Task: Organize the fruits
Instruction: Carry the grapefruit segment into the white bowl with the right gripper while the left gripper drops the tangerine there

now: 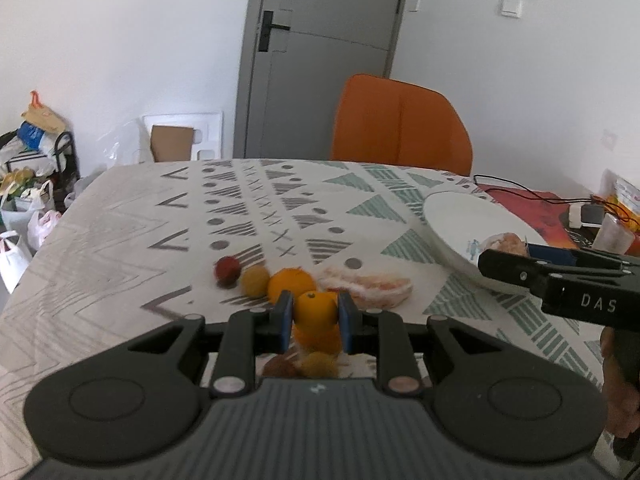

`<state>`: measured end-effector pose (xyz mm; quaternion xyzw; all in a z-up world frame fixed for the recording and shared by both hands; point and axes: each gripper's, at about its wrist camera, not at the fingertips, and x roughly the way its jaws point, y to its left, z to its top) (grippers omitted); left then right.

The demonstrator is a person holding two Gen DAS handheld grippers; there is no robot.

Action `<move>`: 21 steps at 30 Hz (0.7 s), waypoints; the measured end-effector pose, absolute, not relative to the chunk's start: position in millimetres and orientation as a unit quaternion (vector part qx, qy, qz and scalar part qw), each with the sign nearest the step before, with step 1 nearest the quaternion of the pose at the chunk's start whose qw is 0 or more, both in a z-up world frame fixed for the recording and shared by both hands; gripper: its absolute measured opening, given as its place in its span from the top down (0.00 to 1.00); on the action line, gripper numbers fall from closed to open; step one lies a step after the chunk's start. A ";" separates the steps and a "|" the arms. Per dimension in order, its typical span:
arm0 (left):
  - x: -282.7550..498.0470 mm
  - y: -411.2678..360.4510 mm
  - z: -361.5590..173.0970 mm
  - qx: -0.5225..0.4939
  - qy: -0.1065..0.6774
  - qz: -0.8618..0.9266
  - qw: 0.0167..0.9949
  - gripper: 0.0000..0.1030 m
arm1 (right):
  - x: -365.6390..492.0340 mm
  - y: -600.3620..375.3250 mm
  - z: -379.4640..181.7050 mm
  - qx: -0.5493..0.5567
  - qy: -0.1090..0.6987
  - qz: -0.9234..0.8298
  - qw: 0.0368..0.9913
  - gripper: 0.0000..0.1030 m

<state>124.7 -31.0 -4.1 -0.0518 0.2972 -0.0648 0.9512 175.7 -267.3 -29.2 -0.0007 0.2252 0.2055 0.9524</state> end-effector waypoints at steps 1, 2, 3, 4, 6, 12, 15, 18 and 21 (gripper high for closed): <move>125.5 -34.9 -3.0 -0.050 0.296 -0.067 0.952 0.79 | 176.4 -271.2 -29.2 0.002 0.225 0.202 0.953 0.40; 126.9 -38.2 -2.1 -0.048 0.295 -0.070 0.952 0.79 | 177.7 -275.7 -29.3 0.005 0.224 0.198 0.954 0.40; 128.6 -41.8 -1.3 -0.046 0.294 -0.072 0.952 0.79 | 178.7 -279.7 -29.8 0.007 0.223 0.195 0.955 0.40; 130.9 -45.8 -0.9 -0.044 0.293 -0.074 0.952 0.79 | 178.6 -283.2 -30.2 0.009 0.222 0.191 0.956 0.40; 134.6 -53.4 0.0 -0.039 0.292 -0.079 0.952 0.79 | 180.1 -291.3 -30.6 0.013 0.221 0.186 0.957 0.40; 146.6 -75.0 2.9 -0.026 0.289 -0.089 0.953 0.79 | 184.7 -310.5 -32.2 0.020 0.215 0.178 0.960 0.40; 151.7 -85.8 4.7 -0.020 0.288 -0.095 0.953 0.79 | 188.6 -319.2 -32.0 0.022 0.210 0.174 0.962 0.40; 156.9 -96.5 5.2 -0.011 0.287 -0.104 0.952 0.79 | 194.8 -327.5 -31.5 0.023 0.207 0.170 0.963 0.40; 163.4 -106.9 5.8 -0.003 0.286 -0.112 0.952 0.79 | 199.5 -335.3 -29.4 0.025 0.200 0.166 0.965 0.40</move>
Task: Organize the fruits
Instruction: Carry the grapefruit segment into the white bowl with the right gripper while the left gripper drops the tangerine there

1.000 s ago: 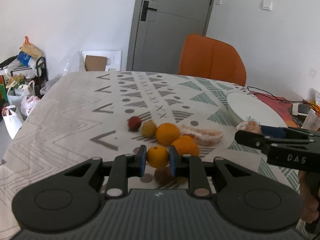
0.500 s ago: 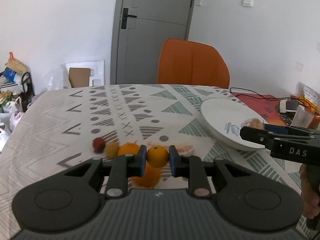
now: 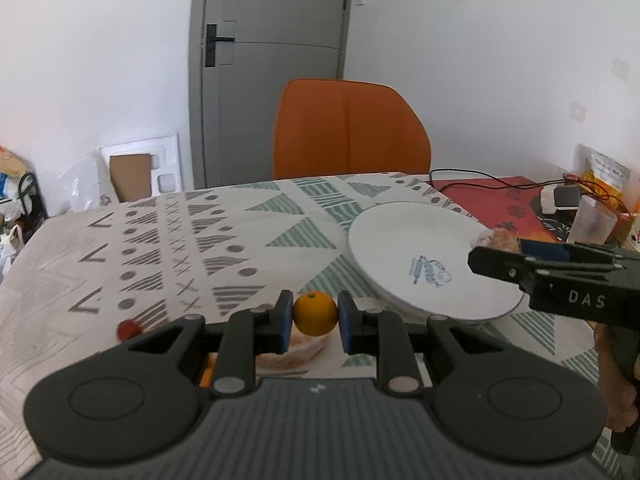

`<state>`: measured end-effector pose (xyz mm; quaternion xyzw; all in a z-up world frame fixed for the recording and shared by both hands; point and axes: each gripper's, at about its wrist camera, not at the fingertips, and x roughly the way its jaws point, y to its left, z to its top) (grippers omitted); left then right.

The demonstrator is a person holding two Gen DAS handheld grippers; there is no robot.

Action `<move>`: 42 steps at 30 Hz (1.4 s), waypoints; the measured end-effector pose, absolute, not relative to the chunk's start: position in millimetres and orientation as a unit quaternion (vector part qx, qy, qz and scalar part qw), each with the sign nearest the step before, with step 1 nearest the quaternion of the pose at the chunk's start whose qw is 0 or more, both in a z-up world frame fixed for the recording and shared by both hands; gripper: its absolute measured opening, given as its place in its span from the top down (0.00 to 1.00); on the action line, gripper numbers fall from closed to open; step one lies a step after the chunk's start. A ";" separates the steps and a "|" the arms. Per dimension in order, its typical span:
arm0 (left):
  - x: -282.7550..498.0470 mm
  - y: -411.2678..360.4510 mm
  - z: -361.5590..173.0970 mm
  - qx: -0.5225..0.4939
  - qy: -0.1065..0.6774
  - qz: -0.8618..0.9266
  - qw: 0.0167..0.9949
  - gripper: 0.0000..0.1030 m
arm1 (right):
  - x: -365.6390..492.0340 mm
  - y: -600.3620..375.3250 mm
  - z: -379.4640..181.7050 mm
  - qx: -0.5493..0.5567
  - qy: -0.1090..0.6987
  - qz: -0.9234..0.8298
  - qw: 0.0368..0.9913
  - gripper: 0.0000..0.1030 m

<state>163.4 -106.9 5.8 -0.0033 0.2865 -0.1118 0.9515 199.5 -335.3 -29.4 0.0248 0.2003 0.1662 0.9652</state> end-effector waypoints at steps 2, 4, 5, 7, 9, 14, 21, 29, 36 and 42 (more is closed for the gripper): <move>168.8 -114.4 6.0 0.001 0.287 -0.116 0.951 0.79 | 203.3 -339.6 -28.7 0.026 0.196 0.164 0.966 0.40; 174.3 -121.6 6.2 0.006 0.286 -0.120 0.951 0.79 | 208.6 -344.3 -30.6 0.028 0.195 0.161 0.967 0.40; 178.0 -125.0 5.8 0.008 0.287 -0.122 0.950 0.79 | 210.9 -346.5 -32.4 0.029 0.194 0.159 0.968 0.40; 184.5 -130.6 5.0 0.009 0.287 -0.127 0.949 0.79 | 214.9 -349.7 -37.2 0.031 0.194 0.154 0.968 0.40; 190.8 -136.0 3.6 0.009 0.288 -0.131 0.949 0.79 | 218.8 -352.5 -41.7 0.038 0.197 0.152 0.968 0.40; 209.0 -148.3 -1.9 0.012 0.293 -0.143 0.945 0.79 | 217.8 -356.3 -46.4 0.042 0.194 0.151 0.968 0.40; 224.9 -163.2 -8.8 0.017 0.298 -0.155 0.942 0.79 | 218.8 -363.9 -48.5 0.043 0.205 0.138 0.968 0.38; 232.1 -180.1 -10.4 0.020 0.299 -0.168 0.939 0.78 | 214.0 -368.8 -45.2 0.053 0.192 0.136 0.970 0.31; 230.9 -181.7 -6.0 0.017 0.296 -0.165 0.941 0.78 | 218.7 -372.6 -48.8 0.062 0.208 0.125 0.968 0.30; 225.2 -169.8 0.0 0.004 0.294 -0.161 0.942 0.74 | 219.0 -372.8 -49.6 0.063 0.210 0.128 0.967 0.27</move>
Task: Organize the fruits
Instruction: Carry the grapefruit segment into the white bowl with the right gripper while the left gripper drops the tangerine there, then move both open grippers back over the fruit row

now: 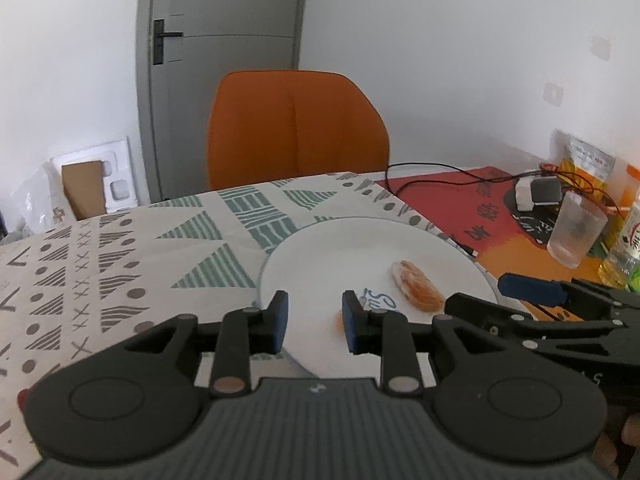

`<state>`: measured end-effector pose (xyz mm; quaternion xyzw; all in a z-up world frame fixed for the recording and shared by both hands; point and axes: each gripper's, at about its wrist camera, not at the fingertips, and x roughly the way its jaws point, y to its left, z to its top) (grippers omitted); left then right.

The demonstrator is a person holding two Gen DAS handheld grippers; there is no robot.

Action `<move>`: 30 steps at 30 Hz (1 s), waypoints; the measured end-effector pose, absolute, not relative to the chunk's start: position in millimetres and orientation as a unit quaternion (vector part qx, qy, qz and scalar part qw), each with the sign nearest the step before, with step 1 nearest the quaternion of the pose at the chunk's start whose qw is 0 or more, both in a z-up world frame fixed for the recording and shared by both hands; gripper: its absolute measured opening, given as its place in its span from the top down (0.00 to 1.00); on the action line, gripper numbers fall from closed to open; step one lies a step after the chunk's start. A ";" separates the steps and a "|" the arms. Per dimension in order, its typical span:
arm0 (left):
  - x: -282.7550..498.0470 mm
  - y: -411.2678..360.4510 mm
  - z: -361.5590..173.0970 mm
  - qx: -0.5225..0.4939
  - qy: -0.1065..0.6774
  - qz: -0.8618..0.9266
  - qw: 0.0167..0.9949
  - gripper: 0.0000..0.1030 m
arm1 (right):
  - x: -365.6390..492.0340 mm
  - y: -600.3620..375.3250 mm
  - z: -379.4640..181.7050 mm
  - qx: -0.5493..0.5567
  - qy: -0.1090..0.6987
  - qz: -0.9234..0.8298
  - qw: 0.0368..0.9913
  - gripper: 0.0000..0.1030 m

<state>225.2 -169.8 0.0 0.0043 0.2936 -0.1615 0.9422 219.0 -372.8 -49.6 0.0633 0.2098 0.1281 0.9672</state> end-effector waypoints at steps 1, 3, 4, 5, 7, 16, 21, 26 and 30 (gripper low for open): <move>224.1 -166.1 0.6 0.001 0.294 -0.158 0.943 0.73 | 218.8 -372.5 -49.6 0.064 0.210 0.130 0.967 0.27; 221.9 -159.4 1.8 -0.006 0.295 -0.151 0.943 0.71 | 218.1 -371.6 -49.4 0.063 0.210 0.131 0.967 0.26; 220.1 -155.0 2.0 -0.010 0.296 -0.146 0.944 0.68 | 217.7 -370.8 -49.5 0.062 0.210 0.131 0.967 0.26; 218.7 -151.6 2.3 -0.012 0.297 -0.141 0.944 0.66 | 218.0 -370.2 -49.7 0.060 0.211 0.131 0.967 0.26; 215.0 -143.7 3.1 -0.017 0.298 -0.130 0.946 0.55 | 217.4 -367.9 -50.0 0.056 0.211 0.133 0.967 0.25; 194.9 -108.3 11.3 -0.033 0.285 -0.078 0.955 0.21 | 216.7 -358.0 -51.7 0.052 0.212 0.159 0.963 0.16; 183.9 -89.1 13.5 -0.038 0.283 -0.053 0.957 0.18 | 217.9 -354.8 -52.3 0.062 0.219 0.164 0.960 0.12; 170.6 -67.7 15.8 -0.048 0.277 -0.028 0.959 0.16 | 213.7 -346.4 -46.3 0.060 0.223 0.173 0.957 0.11; 161.5 -50.3 14.5 -0.057 0.276 -0.011 0.960 0.15 | 207.8 -337.5 -40.0 0.052 0.219 0.183 0.957 0.09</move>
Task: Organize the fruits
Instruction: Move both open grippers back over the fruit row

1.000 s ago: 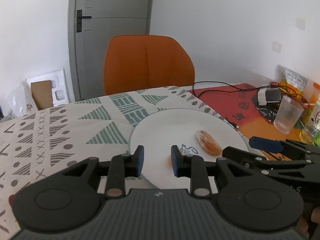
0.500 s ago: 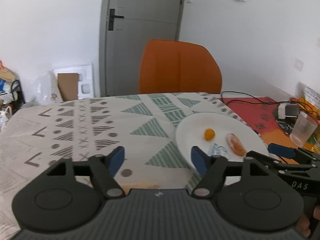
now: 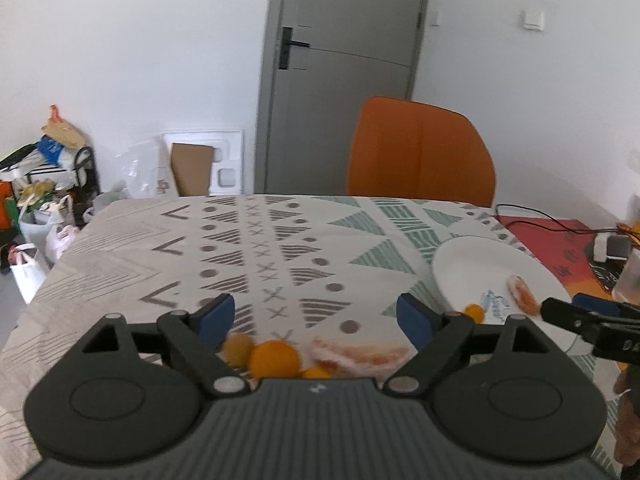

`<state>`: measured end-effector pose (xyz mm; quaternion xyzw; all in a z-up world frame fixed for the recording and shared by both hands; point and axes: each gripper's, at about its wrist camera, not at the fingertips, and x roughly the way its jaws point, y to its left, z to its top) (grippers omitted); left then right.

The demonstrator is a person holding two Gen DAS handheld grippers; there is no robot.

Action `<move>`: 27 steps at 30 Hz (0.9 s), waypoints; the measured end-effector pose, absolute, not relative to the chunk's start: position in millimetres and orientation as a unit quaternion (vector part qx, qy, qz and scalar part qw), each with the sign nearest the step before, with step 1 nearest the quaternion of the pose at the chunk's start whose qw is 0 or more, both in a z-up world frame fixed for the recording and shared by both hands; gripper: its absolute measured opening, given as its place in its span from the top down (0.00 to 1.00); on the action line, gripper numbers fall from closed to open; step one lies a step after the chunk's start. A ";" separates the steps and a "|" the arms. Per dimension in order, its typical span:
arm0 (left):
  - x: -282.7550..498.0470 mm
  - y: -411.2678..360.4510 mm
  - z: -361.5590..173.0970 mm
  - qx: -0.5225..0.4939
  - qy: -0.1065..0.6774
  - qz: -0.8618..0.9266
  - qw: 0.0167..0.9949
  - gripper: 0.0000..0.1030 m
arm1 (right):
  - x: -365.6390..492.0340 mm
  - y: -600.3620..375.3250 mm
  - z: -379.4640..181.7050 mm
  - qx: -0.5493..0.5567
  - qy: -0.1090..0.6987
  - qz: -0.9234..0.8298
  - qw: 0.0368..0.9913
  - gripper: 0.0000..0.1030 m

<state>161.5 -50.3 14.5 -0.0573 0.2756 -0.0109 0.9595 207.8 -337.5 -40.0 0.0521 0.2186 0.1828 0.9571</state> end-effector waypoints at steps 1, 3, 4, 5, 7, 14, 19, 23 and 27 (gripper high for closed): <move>159.9 -46.9 13.9 -0.060 0.276 -0.008 0.959 0.15 | 206.9 -335.2 -39.0 0.052 0.219 0.186 0.956 0.08; 156.5 -38.5 11.6 -0.068 0.277 -0.002 0.958 0.15 | 205.0 -329.7 -37.3 0.050 0.221 0.190 0.955 0.08; 155.3 -35.1 10.3 -0.071 0.279 -0.001 0.958 0.15 | 204.2 -326.8 -36.8 0.047 0.221 0.192 0.955 0.08; 154.3 -31.9 9.1 -0.074 0.280 0.000 0.957 0.15 | 203.9 -324.0 -36.3 0.043 0.222 0.194 0.955 0.08; 151.0 -25.8 6.7 -0.078 0.280 0.004 0.957 0.15 | 202.6 -318.0 -36.0 0.036 0.223 0.199 0.954 0.07; 138.7 -7.1 -3.0 -0.099 0.282 0.009 0.954 0.15 | 200.0 -297.8 -36.2 0.027 0.234 0.217 0.947 0.07; 131.0 4.2 -8.5 -0.113 0.286 0.010 0.952 0.15 | 196.2 -280.3 -38.5 0.017 0.242 0.233 0.942 0.07; 123.2 15.9 -14.5 -0.127 0.288 0.010 0.949 0.15 | 192.1 -266.7 -38.3 0.009 0.244 0.244 0.939 0.07; 116.3 26.3 -19.1 -0.131 0.288 0.011 0.948 0.16 | 191.8 -251.6 -39.5 0.003 0.255 0.255 0.933 0.13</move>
